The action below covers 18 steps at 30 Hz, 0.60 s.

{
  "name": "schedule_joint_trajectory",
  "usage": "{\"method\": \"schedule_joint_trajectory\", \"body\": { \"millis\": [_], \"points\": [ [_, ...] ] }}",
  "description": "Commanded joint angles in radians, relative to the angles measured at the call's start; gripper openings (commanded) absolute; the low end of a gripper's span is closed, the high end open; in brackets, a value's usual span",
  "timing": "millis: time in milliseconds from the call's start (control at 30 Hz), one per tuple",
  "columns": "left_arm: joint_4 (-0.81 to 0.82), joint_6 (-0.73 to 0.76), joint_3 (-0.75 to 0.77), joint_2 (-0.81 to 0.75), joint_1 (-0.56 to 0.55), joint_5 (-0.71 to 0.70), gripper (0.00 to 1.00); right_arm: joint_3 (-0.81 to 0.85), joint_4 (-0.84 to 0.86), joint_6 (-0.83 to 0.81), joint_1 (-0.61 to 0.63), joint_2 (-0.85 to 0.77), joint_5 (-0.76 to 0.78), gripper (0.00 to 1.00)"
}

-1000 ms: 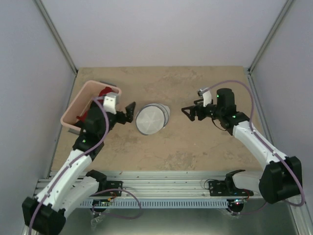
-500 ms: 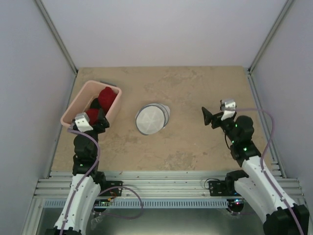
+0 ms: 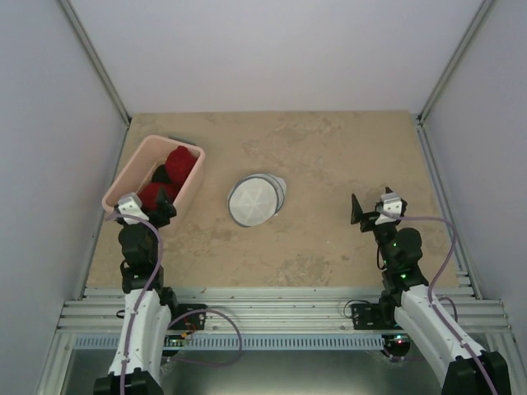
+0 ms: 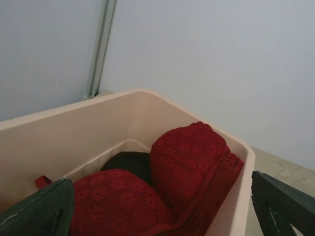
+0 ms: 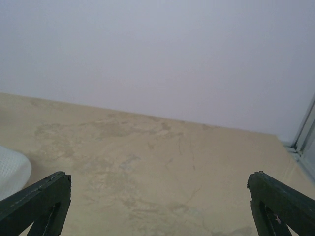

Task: Unzip the laundry bag and remove the bra

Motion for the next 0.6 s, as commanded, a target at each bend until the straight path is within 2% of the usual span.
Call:
{"method": "schedule_joint_trajectory", "body": {
  "millis": [0, 300, 567],
  "points": [
    [0.036, 0.008, -0.017, 0.023, 0.042, 0.117, 0.99, 0.011, 0.104, -0.021, -0.002, 0.014, 0.058, 0.98],
    [0.055, 0.009, -0.023, 0.017, 0.067, 0.212, 0.99, 0.019, 0.094, 0.049, -0.002, 0.032, 0.227, 0.98],
    [0.052, 0.013, -0.021, -0.004, 0.071, 0.209, 0.99, -0.005, 0.106, 0.048, -0.002, 0.003, 0.258, 0.98]
  ]
}}
